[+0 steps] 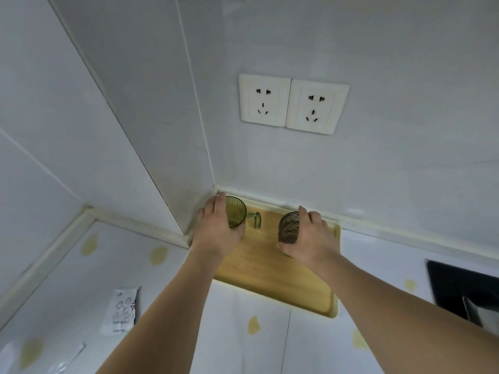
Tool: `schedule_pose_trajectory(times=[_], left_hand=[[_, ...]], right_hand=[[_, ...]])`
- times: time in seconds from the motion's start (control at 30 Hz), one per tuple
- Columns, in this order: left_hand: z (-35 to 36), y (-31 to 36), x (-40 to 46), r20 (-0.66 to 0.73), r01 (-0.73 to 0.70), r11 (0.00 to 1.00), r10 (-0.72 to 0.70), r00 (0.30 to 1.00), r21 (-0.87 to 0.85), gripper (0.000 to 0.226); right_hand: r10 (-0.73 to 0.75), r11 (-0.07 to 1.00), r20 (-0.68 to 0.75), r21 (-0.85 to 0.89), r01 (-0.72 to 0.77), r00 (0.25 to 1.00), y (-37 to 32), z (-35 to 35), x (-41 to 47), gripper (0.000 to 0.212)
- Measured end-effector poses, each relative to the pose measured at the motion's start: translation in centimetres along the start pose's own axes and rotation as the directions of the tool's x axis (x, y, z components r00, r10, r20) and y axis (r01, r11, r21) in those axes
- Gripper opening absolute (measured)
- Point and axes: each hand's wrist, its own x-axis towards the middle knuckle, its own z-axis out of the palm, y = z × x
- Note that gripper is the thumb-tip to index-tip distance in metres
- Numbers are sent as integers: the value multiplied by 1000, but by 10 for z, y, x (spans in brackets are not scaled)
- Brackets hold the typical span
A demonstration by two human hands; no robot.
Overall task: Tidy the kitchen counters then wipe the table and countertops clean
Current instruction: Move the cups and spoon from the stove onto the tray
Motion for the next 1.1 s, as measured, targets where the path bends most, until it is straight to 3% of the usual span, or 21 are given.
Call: schedule_pose_trajectory(times=[0.17,0.27,0.43,0.63,0.93,1.1], left_hand=[[-6,4,-3,-41,-35,994,39,998,101,94],[-11,25,-15,-86,-143,979,156,984,148,84],[-9,89,-68,-2,-341,924,347,938,172,68],[27,193,-162,169,-570,806,546,820,161,65],[94,377,-338,228,-768,638,741,632,55,60],[140,477,-428,277,-889,456,851,446,30,59]], right_hand=[[-40,999,34,10,40,999,7,-13,-13,111],[-87,995,-11,40,88,996,21,-33,-33,101],[-45,994,-84,100,53,995,71,-70,-95,86],[76,989,-170,138,-53,982,173,-106,-205,78],[297,951,-316,184,-249,901,367,-154,-405,71],[444,893,-374,265,-365,814,473,-166,-493,67]])
